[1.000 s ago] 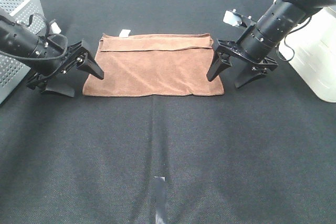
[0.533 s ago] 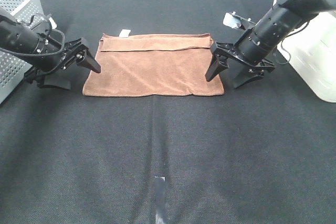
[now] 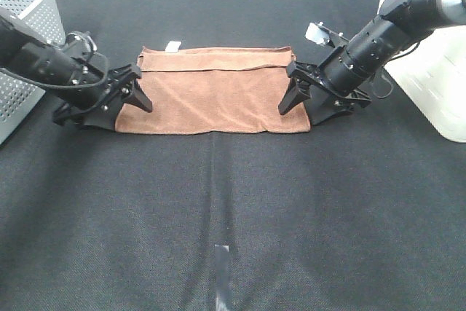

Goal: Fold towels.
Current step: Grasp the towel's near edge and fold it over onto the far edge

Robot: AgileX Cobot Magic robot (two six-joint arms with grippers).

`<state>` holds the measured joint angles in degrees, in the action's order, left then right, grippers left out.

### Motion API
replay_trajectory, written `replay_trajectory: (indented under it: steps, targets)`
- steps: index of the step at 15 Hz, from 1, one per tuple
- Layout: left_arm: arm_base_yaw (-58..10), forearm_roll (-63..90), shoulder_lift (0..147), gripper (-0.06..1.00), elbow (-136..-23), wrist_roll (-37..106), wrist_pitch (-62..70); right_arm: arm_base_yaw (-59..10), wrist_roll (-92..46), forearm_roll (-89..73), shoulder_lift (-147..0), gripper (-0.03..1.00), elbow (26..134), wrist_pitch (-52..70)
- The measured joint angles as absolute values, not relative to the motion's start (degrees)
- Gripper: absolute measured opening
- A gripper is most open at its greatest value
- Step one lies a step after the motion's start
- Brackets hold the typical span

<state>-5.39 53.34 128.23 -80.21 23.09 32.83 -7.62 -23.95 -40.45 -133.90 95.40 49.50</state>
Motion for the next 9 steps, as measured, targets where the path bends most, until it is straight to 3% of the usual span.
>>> replay_trajectory:
  steps: [3, 5, 7, 9]
  targets:
    - [-6.65, 54.20, 129.26, 0.35, -80.39, 23.78, 33.06, -7.62, -24.01, -41.31, -134.65, 0.47, 95.40, 48.99]
    - [-6.76, 54.14, 129.55, 0.05, -80.44, 23.95, 33.35, -7.62, -22.98, -40.05, -135.10, 0.24, 95.40, 48.64]
    - [-6.76, 53.57, 129.55, 0.03, -80.44, 23.95, 34.43, -7.62, -22.12, -39.76, -135.33, 0.03, 95.40, 48.64]
    - [-6.76, 52.83, 129.55, 0.03, -80.56, 23.95, 35.87, -7.62, -21.89, -39.76, -135.39, 0.00, 95.40, 49.27]
